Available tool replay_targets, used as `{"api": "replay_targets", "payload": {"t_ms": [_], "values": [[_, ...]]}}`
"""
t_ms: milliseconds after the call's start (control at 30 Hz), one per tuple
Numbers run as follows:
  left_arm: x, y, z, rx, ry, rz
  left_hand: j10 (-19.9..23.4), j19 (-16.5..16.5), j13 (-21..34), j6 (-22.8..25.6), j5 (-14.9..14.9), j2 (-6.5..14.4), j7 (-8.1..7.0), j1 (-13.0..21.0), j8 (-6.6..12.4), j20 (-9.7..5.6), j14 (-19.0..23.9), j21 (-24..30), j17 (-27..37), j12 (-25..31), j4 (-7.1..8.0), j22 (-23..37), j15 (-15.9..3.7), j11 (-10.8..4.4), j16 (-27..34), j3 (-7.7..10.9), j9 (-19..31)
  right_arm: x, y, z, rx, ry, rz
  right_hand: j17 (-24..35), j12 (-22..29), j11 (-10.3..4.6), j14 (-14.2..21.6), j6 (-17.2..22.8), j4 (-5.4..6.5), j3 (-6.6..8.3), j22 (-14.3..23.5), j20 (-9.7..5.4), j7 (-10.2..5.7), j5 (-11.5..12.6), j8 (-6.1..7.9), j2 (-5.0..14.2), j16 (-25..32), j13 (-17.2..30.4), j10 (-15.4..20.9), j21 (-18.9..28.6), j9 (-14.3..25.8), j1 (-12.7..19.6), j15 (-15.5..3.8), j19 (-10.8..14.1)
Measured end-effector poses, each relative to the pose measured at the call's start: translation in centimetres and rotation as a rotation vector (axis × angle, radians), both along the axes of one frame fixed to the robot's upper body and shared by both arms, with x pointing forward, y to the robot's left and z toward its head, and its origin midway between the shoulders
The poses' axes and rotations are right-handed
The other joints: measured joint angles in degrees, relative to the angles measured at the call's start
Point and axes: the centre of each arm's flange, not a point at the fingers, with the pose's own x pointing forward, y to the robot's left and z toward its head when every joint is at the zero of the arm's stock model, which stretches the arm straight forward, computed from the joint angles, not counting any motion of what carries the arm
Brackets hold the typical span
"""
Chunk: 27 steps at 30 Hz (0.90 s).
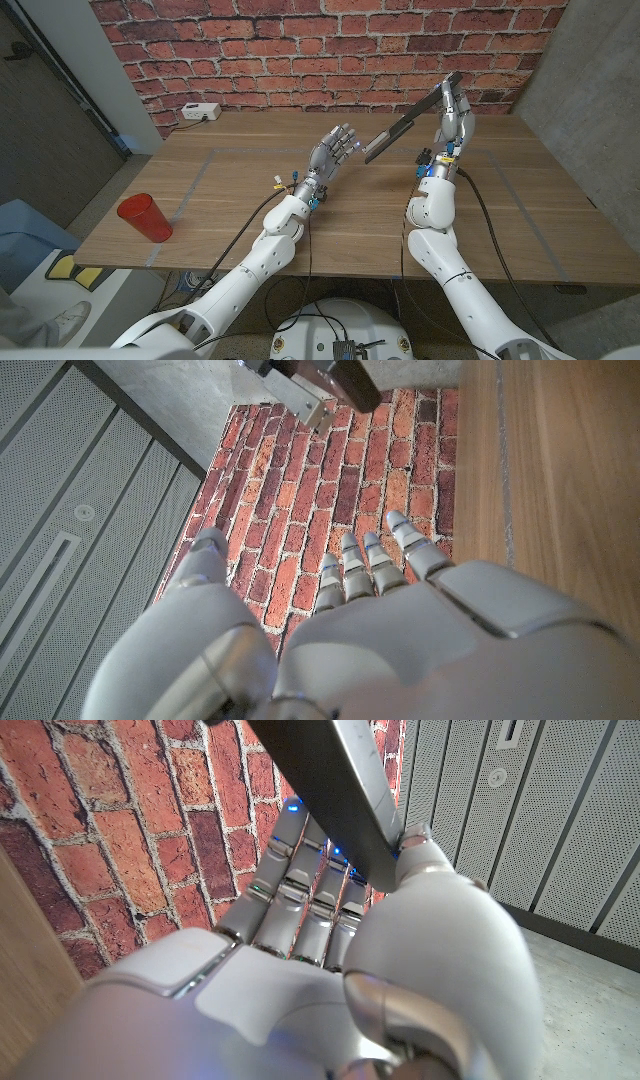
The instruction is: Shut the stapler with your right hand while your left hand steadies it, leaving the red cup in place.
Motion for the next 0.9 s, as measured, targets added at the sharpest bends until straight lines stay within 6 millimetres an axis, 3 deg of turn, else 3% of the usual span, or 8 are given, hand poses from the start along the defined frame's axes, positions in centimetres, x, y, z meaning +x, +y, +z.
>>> {"api": "replay_targets", "payload": {"t_ms": [133, 267, 467, 900], "values": [[-0.1, -0.2, -0.1, 0.005, -0.003, 0.001, 0.18, 0.02, 0.17, 3.46, 0.0, -0.48, -0.27, 0.53, 1.61, 0.02, 0.09, 0.0, 0.0, 0.05, 0.15, 0.0, -0.09, -0.18, 0.0, -0.15, -0.33, 0.0, 0.2, 0.0, 0.002, -0.003, -0.01, 0.0, 0.0, -0.31, 0.0, 0.0, 0.0, 0.0, -0.25, -0.21, 0.0, 0.2, -0.02, 0.15, -0.05, 0.23, -0.31, 0.45, 0.0, -0.15, 0.0, -0.4], [-0.1, -0.3, -0.1, 0.01, -0.006, 0.001, 0.21, 0.66, 0.43, 7.77, 0.0, 0.74, 0.97, 3.19, 3.07, 0.22, 0.09, 0.0, 0.0, 0.47, 0.05, 0.0, -0.09, -0.2, 0.0, -0.05, -0.35, 0.0, 0.3, 0.0, 0.008, -0.007, -0.013, 0.0, -0.08, -0.31, 0.0, -0.21, 0.0, 0.0, -0.27, -0.21, -0.21, 0.2, -0.19, 0.21, -0.1, 0.23, -0.31, 0.45, -0.01, -0.21, 0.0, -0.4], [-0.2, -0.7, -0.1, 0.014, -0.012, -0.001, 0.82, 1.26, 0.43, 9.15, 0.25, 2.33, 1.76, 5.91, 3.36, 0.0, 0.54, 0.35, 0.0, 0.81, -0.26, 0.0, -0.26, -0.81, 0.0, 0.71, -0.19, 0.1, 0.5, 0.0, 0.022, -0.01, -0.012, 0.19, -0.18, -0.31, 0.0, -0.21, 0.0, 0.0, -0.53, -0.1, -0.21, 0.2, -0.27, 0.3, -0.43, 0.13, -0.31, 0.98, 0.19, -0.3, 0.0, -0.88], [-0.3, -1.5, 0.0, 0.018, 0.004, 0.015, 1.95, -0.02, 0.71, 12.22, 0.24, 2.0, 2.17, 7.67, 3.99, -0.83, 0.91, 0.0, 0.0, 1.23, -0.34, 0.0, -0.47, -0.9, 0.0, 0.79, 0.08, 0.3, 0.5, -0.2, 0.06, -0.015, 0.0, 0.46, 0.04, -0.3, 0.0, -0.21, 0.0, 0.0, -0.79, -0.14, -0.21, 0.18, -0.62, 0.36, -0.44, 0.07, -0.3, 1.73, 0.26, -0.36, 0.0, -0.91]]}}
